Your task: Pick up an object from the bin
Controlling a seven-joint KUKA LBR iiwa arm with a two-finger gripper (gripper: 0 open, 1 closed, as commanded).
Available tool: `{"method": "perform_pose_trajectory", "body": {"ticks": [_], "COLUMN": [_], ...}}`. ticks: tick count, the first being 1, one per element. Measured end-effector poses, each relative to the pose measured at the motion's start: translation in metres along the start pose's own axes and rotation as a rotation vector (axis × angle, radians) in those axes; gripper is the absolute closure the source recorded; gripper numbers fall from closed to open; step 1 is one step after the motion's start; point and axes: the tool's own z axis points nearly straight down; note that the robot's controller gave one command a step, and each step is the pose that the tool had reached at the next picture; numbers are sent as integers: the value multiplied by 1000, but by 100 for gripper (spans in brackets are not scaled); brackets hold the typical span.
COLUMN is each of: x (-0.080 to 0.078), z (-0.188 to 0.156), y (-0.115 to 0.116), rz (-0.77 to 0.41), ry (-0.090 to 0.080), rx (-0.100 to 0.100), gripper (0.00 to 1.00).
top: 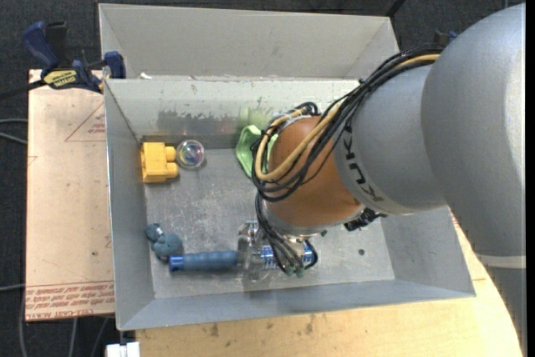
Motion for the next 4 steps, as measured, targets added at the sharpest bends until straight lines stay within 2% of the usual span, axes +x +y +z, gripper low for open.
{"method": "perform_pose_trajectory", "body": {"ticks": [1, 2, 3, 4], "x": [0, 0, 0, -9], "z": [0, 0, 0, 30], "y": [0, 0, 0, 13], "rz": [0, 0, 0, -33], "ry": [0, 0, 0, -6], "rx": [0, 0, 0, 0], "gripper": [0, 100, 0, 0]}}
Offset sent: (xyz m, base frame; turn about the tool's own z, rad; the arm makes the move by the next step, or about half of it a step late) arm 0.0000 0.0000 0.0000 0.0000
